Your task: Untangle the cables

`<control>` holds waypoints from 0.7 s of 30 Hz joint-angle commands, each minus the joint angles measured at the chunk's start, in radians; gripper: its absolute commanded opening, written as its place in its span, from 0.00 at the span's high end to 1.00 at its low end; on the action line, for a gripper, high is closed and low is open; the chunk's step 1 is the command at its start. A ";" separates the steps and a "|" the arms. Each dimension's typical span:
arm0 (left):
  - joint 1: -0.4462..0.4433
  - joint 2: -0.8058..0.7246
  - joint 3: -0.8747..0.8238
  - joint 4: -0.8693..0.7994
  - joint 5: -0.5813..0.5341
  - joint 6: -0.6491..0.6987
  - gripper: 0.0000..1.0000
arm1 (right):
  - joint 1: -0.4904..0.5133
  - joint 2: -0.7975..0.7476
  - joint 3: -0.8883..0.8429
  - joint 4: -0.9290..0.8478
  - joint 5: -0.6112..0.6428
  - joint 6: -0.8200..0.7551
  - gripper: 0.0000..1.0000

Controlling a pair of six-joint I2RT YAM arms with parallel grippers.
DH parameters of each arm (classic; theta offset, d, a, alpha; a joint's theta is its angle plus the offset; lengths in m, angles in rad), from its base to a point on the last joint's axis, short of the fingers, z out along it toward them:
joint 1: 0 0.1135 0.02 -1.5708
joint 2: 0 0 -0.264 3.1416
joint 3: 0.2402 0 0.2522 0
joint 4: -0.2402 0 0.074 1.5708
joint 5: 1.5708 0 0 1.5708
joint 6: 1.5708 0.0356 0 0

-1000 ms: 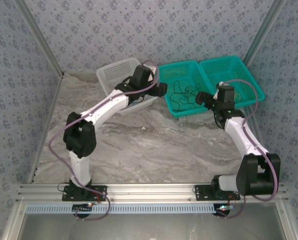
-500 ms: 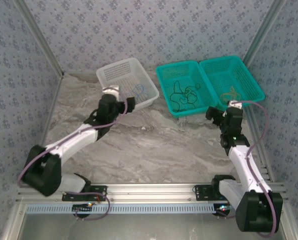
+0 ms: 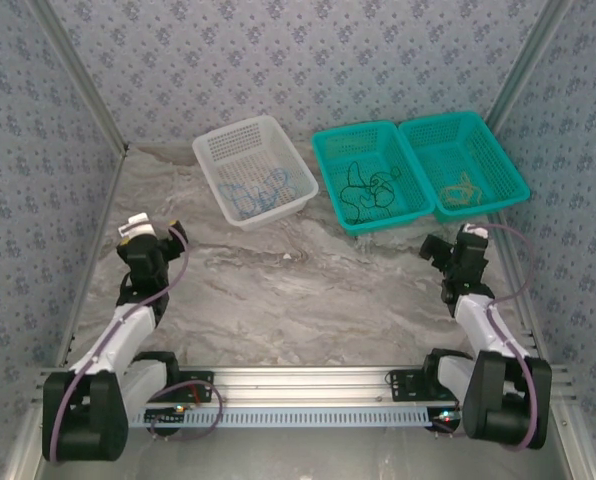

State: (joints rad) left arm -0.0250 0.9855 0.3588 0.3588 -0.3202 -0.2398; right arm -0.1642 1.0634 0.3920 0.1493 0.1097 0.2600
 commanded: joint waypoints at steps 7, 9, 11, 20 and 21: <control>0.090 0.270 0.000 0.208 0.181 0.109 0.01 | -0.004 0.145 -0.017 0.223 -0.037 -0.069 0.00; 0.097 0.302 0.025 0.210 0.238 0.135 0.01 | -0.002 0.154 -0.013 0.232 -0.050 -0.076 0.00; 0.097 0.343 0.003 0.336 0.250 0.144 0.01 | -0.001 0.166 -0.008 0.246 -0.068 -0.083 0.00; 0.101 0.559 -0.066 0.703 0.322 0.154 0.00 | 0.013 0.253 0.006 0.380 -0.061 -0.089 0.00; 0.100 0.553 -0.042 0.657 0.329 0.155 0.01 | 0.015 0.266 0.004 0.409 -0.047 -0.086 0.00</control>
State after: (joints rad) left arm 0.0673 1.5066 0.3080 0.8963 -0.0395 -0.1062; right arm -0.1547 1.3006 0.3752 0.4522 0.0311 0.1886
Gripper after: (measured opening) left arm 0.994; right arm 0.999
